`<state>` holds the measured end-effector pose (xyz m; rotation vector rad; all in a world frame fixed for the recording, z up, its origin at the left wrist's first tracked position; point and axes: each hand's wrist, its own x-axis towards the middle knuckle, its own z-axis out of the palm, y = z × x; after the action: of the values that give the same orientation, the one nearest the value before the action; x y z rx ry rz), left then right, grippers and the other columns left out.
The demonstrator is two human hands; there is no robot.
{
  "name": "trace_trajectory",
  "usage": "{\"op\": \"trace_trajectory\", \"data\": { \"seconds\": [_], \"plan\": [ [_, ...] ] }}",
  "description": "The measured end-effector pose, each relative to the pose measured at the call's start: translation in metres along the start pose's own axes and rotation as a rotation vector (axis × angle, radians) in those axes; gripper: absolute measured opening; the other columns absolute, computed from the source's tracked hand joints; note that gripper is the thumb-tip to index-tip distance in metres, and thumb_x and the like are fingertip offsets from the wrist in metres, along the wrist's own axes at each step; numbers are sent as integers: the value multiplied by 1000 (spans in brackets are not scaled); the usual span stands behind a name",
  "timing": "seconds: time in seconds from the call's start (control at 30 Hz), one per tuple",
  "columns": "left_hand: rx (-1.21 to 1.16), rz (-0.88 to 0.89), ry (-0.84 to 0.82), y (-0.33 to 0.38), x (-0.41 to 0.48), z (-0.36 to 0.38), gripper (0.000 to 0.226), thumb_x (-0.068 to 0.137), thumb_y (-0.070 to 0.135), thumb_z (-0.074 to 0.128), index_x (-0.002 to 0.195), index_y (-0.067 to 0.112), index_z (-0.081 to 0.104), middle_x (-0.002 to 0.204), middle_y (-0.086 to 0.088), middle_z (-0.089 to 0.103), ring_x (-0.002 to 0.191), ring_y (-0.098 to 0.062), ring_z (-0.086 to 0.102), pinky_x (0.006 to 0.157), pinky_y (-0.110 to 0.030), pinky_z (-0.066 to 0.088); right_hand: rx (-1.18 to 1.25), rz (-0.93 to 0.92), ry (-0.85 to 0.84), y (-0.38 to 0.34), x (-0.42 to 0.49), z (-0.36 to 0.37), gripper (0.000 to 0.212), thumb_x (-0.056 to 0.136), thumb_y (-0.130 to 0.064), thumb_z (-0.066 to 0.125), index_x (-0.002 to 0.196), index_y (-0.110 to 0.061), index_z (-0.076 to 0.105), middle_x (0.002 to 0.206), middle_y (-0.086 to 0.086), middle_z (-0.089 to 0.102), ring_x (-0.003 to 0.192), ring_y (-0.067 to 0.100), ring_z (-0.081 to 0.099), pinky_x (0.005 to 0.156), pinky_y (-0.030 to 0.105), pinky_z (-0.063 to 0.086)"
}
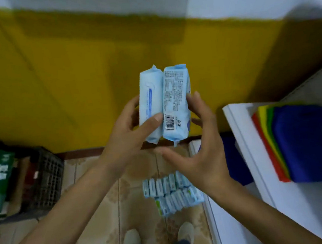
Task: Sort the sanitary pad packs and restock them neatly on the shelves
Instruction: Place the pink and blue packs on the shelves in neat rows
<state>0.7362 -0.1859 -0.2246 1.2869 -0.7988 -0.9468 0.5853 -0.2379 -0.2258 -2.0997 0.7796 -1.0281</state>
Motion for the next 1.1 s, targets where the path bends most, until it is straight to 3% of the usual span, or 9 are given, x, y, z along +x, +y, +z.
{"op": "trace_trajectory", "data": {
  "seconds": [0.07, 0.27, 0.4, 0.53, 0.67, 0.73, 0.8, 0.97, 1.1],
  "plan": [
    [55, 81, -91, 34, -3, 11, 69, 74, 43, 77, 135, 25, 48, 126, 10, 63, 112, -12, 63, 80, -27, 56, -53, -39, 84, -20, 3, -19, 90, 74, -42, 75, 146, -16, 28, 144, -7, 38, 131, 15, 42, 97, 33, 48],
    [204, 228, -393, 110, -10, 51, 84, 63, 47, 78, 139, 35, 44, 126, 14, 62, 117, -10, 59, 83, -34, 58, -200, -133, 398, -61, -1, -85, 72, 74, -8, 75, 138, -3, 42, 140, 8, 46, 131, 18, 44, 99, 37, 46],
    [233, 286, -520, 144, -18, 97, 77, 72, 39, 71, 142, 40, 39, 128, 15, 59, 119, -10, 56, 87, -36, 57, -212, -127, 547, -84, -14, -126, 74, 74, -12, 77, 138, -4, 41, 139, 6, 46, 130, 21, 45, 99, 42, 46],
    [162, 292, -700, 165, -28, 151, 63, 77, 23, 64, 138, 31, 46, 123, 11, 65, 113, -12, 62, 83, -31, 56, -273, -117, 733, -100, -29, -165, 77, 72, -24, 80, 136, -4, 43, 136, 5, 44, 127, 20, 44, 101, 26, 42],
    [11, 135, -729, 176, -37, 211, 44, 86, 9, 60, 128, 18, 48, 112, -1, 68, 87, -10, 71, 64, -19, 53, -245, -117, 828, -104, -46, -218, 71, 75, -20, 77, 136, -11, 43, 135, 0, 46, 129, 21, 44, 98, 44, 47],
    [-47, 74, -739, 176, -42, 240, 35, 87, 15, 57, 121, 16, 52, 109, -6, 69, 83, -12, 71, 62, -21, 53, -115, -80, 872, -107, -59, -248, 65, 79, -22, 73, 137, -20, 43, 134, -5, 50, 128, 18, 48, 95, 46, 50],
    [-70, 48, -767, 174, -48, 270, 45, 76, 27, 57, 120, 20, 55, 110, -5, 71, 93, -17, 69, 67, -24, 53, -3, -35, 936, -109, -75, -279, 60, 79, -26, 71, 132, -30, 44, 130, -11, 55, 123, 12, 54, 91, 37, 54],
    [-42, 53, -920, 171, -79, 365, 33, 91, 32, 57, 123, 24, 57, 114, -2, 70, 113, -24, 62, 98, -42, 50, -107, 57, 1014, -96, -116, -354, 60, 82, -18, 72, 131, -36, 44, 128, -19, 54, 119, 1, 53, 91, 23, 52],
    [25, 109, -1053, 159, -117, 441, 39, 98, 40, 42, 135, 29, 49, 121, 5, 66, 108, -10, 63, 91, -30, 54, -284, 125, 1018, -85, -152, -408, 71, 73, -50, 69, 136, -40, 37, 133, -17, 47, 125, 2, 45, 95, 21, 48]
  ]
}}
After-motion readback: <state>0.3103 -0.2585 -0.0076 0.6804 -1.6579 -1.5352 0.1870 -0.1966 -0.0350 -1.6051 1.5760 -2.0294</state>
